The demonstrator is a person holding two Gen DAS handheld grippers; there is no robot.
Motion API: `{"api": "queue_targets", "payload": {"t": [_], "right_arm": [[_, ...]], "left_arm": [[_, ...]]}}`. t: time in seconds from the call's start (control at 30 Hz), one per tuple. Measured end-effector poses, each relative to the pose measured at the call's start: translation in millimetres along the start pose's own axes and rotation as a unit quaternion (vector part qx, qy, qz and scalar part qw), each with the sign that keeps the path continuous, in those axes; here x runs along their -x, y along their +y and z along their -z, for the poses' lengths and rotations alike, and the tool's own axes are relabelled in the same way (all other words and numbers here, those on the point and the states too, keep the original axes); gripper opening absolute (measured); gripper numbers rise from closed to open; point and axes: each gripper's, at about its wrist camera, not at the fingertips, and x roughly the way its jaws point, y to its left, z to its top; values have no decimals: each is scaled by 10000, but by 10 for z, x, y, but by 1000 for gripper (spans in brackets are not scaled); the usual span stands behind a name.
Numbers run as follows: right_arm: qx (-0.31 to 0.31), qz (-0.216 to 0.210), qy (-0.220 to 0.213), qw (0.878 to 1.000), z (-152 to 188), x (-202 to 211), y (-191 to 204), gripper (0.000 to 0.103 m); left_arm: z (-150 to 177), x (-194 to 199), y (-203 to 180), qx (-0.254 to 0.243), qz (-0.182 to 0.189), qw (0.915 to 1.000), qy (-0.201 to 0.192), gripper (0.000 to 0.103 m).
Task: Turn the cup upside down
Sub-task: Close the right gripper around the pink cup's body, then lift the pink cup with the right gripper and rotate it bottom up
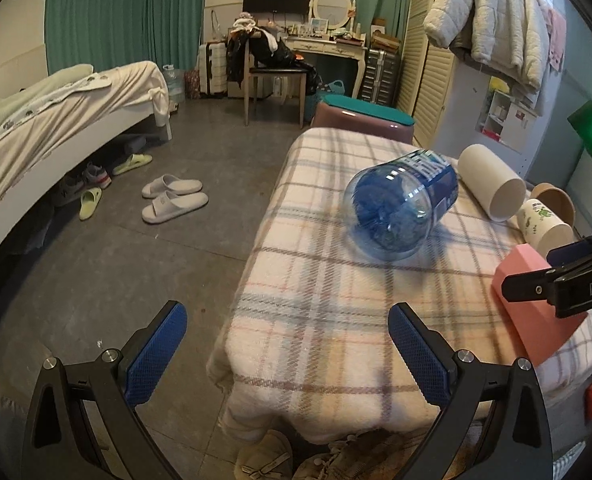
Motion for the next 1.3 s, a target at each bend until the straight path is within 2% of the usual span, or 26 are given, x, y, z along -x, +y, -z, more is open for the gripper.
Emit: {"api": "queue_targets", "payload": {"t": [0.07,0.2,0.3,0.37,0.4,0.7,0.87,0.97,1.17,1.3], "right_arm": [[80,7,91,9999,-55,-43,-4,92],[220,44,282,9994,-122,-106,16,87],[262,-17,443,9987,-134,-174,26,78],[237,-153,523,9982,-131,-209,18,63],[232,-187,535,9981,-129,-218,18,60],[249,-409,191,9987,-19,-39,-32,58],[410,-455,-422,9972,36,233,-15,57],[504,-365,-992,9931,98,432,-4,57],[578,47,-2397,9691,254,659,1,57],[378,206,-3036,9518,268,705,-66,57]], "left_arm": [[3,-38,-3,-10,-58,10000,38,103],[-4,-90,33,32,-138,9999,93,103],[-8,-110,74,56,-179,9998,121,103],[-2,-122,89,58,-199,9997,148,103],[-2,-126,92,55,-231,9996,161,103],[-19,-111,58,6,-278,9995,152,103],[-25,-64,-18,-40,-250,9996,115,103],[-31,-46,-61,-71,-259,9996,108,103],[-55,-26,-143,-148,-279,9994,107,103],[-61,-6,-180,-133,-247,9996,50,103]]}}
